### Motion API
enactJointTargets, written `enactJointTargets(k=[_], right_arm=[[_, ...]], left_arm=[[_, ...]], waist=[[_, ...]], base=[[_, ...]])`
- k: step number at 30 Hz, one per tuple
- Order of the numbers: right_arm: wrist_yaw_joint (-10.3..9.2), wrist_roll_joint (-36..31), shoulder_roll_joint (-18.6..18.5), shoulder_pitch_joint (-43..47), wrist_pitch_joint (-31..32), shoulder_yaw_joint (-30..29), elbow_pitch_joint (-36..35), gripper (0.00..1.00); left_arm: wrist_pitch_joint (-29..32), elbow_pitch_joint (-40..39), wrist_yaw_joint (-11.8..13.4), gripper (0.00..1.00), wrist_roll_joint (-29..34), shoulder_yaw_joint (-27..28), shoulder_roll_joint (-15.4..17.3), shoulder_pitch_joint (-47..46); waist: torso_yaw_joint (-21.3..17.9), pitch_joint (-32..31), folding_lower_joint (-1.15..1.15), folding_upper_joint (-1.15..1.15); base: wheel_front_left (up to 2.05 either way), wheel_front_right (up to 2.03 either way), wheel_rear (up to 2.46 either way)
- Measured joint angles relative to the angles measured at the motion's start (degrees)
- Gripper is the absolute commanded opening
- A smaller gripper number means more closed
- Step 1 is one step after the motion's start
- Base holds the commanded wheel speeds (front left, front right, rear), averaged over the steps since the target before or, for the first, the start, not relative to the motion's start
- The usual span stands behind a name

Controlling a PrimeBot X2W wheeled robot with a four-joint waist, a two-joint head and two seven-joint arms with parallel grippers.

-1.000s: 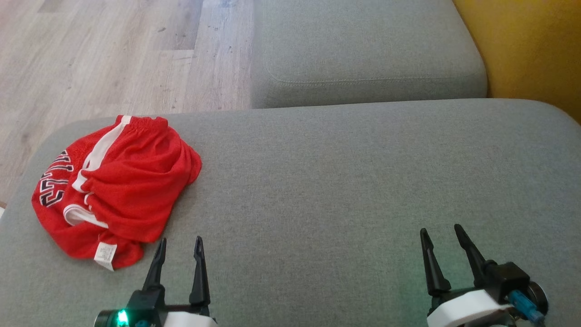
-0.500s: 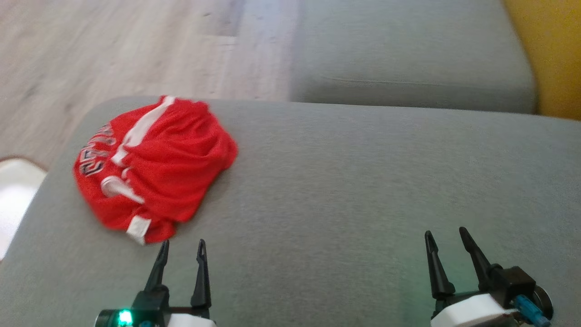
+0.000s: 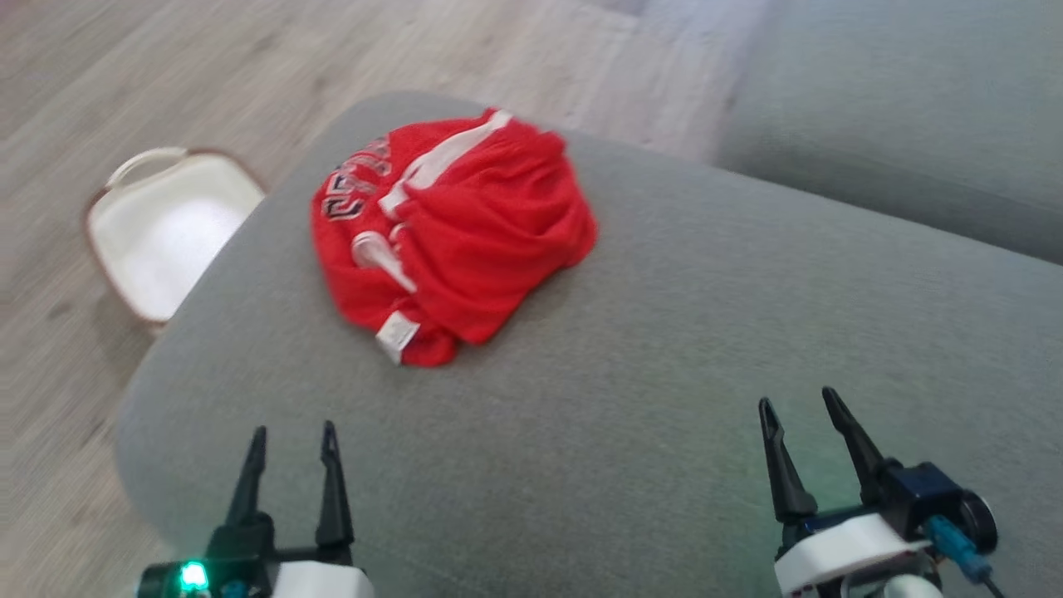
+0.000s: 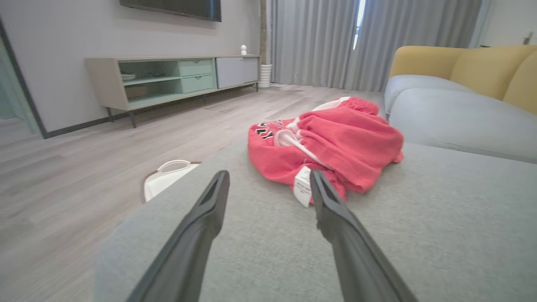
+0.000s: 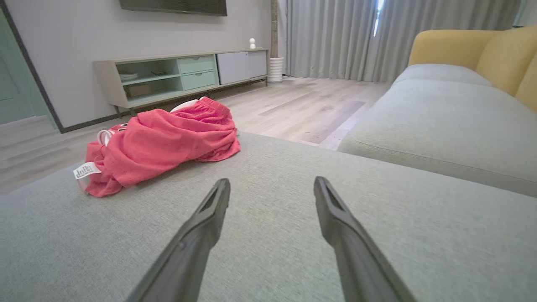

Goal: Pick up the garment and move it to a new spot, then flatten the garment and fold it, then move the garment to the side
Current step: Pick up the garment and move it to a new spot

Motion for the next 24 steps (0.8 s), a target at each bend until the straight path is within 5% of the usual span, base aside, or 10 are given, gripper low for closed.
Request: enactJointTargets(k=[5, 13, 18, 24], right_arm=[[0.03, -0.75, 0.0, -0.96, 0.0, -0.48, -0.47, 1.0], [0.03, -5.03, -0.04, -4.05, -0.01, -3.02, -2.13, 1.0], [0.03, -6.97, -1.93, -7.23, -0.01, -4.22, -4.49, 1.0], [0.03, -8.34, -7.09, -9.94, -0.01, -5.42, -8.15, 1.0]], left_arm=[[0.0, -3.44, 0.56, 1.0, 1.12, 1.85, -0.01, -0.26], [-0.09, -11.15, -0.82, 1.0, 2.3, 5.04, 0.99, -8.18], [-0.4, -11.91, -4.15, 1.0, 2.64, 6.42, 3.9, -20.1], [4.56, 1.54, -10.79, 1.0, 1.02, 2.82, 5.36, -41.07]], waist=[[2.61, 2.98, 0.0, 0.0], [1.09, 8.31, 0.0, 0.0], [-1.17, 13.51, 0.01, 0.0], [-3.26, 20.9, 0.02, 0.0]], base=[[0.0, 0.0, 0.0], [0.0, 0.0, 0.0], [0.0, 0.0, 0.0], [0.0, 0.0, 0.0]])
